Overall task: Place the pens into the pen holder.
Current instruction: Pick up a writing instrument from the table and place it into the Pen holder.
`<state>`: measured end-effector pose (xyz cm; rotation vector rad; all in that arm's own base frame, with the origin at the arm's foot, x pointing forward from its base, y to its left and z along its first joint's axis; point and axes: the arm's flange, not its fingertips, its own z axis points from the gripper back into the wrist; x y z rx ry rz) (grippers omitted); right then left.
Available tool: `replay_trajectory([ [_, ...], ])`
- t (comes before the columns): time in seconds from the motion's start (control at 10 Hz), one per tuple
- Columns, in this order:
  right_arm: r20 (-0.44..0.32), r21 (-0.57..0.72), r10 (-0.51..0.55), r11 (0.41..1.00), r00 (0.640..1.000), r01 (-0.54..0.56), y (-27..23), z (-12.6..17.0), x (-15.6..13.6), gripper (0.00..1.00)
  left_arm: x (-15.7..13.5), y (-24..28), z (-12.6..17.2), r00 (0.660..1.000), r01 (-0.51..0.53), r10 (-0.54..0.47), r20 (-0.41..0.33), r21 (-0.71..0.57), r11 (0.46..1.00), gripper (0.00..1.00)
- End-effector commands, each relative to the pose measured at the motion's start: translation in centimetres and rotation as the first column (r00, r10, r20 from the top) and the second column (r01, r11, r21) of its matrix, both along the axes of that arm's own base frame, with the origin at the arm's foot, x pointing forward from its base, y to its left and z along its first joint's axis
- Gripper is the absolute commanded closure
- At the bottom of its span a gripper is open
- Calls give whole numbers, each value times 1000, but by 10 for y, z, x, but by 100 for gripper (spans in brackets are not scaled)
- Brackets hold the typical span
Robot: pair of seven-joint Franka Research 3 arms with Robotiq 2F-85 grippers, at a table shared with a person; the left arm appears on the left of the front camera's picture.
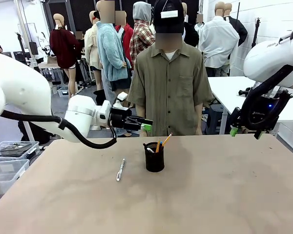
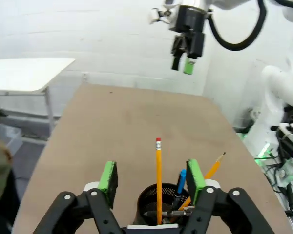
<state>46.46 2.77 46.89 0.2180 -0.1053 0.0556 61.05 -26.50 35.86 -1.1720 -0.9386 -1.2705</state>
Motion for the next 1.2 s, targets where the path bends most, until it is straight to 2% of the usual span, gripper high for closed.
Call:
replay_trajectory([
  [0.0,-1,-17,-8,1000,1000,8,1,-1,-1,0,-41,23,39,974,-225,223,32,112,968,14],
  [0.2,-1,-17,-8,1000,1000,8,1,-1,-1,0,-60,31,69,912,-404,407,46,261,877,14],
  [0.3,-1,-17,-8,1000,1000,8,1,-1,-1,0,-66,30,76,861,-481,508,26,365,797,14],
  [0.4,-1,-17,-8,1000,1000,8,1,-1,-1,0,-67,29,78,781,-550,625,-7,466,693,14],
  [0.5,-1,-17,-8,1000,1000,8,1,-1,-1,0,-65,25,78,728,-576,685,-16,527,625,14],
  [0.7,-1,-17,-8,1000,1000,8,1,-1,-1,0,-63,21,75,585,-597,811,-34,659,458,14],
  [0.8,-1,-17,-8,1000,1000,8,1,-1,-1,0,-65,16,73,574,-569,817,-58,689,449,14],
  [0.9,-1,-17,-8,1000,1000,8,1,-1,-1,0,-66,15,73,550,-553,832,-74,715,428,14],
  [1.1,-1,-17,-8,1000,1000,8,1,-1,-1,0,-67,15,71,538,-519,835,-112,737,433,14],
])
